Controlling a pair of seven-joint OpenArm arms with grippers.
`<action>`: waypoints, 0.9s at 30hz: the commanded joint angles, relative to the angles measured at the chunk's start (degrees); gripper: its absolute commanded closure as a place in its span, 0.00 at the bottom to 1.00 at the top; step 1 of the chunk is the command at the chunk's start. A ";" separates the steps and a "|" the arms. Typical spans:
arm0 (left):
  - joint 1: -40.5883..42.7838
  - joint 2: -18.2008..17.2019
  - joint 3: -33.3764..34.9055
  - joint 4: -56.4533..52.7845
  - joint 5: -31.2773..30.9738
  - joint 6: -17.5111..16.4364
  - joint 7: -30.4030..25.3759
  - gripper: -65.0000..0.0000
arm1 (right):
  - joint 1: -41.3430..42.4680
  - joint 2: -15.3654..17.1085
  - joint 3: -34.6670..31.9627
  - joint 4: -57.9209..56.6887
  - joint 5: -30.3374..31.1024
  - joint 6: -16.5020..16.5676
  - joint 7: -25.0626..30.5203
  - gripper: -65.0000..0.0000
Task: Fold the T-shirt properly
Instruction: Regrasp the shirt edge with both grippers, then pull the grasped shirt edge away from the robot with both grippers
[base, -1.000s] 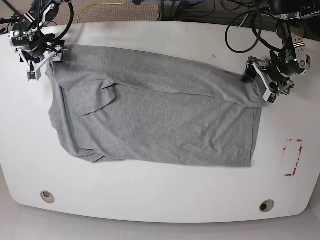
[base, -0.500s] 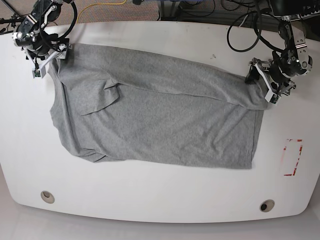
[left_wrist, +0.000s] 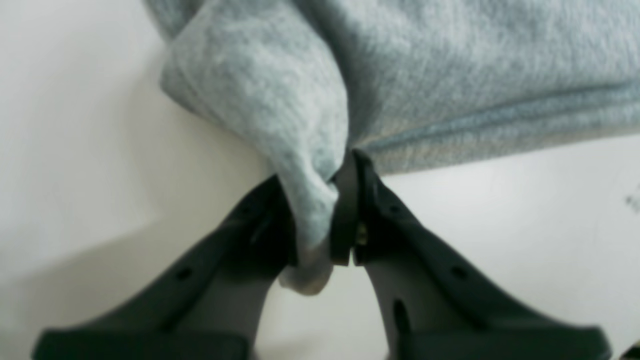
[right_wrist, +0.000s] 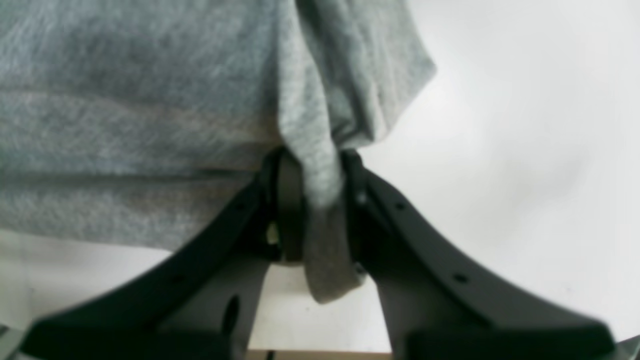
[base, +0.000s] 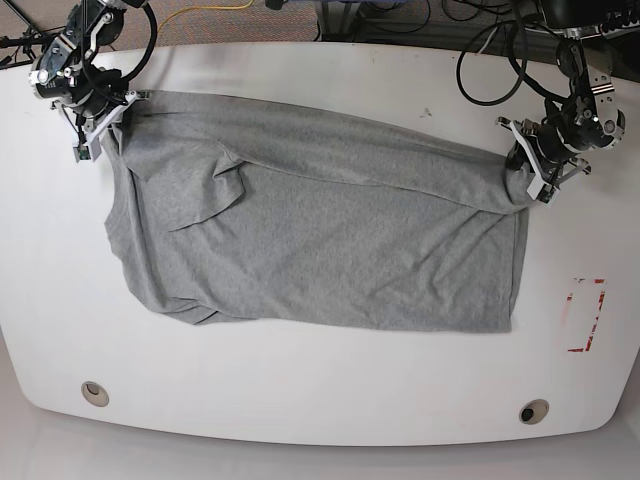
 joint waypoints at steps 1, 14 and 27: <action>0.75 -0.93 -0.38 3.94 1.63 0.37 2.52 0.92 | -1.12 2.89 -1.28 0.53 -1.11 -0.12 -0.57 0.84; 10.51 -3.47 -0.55 17.83 1.45 0.37 7.71 0.92 | -5.78 9.40 -4.71 0.53 -1.11 -0.12 -2.33 0.84; 15.52 -8.31 -0.82 18.44 1.28 0.28 8.06 0.91 | -8.86 11.60 -6.29 0.70 -1.03 -0.12 -2.50 0.83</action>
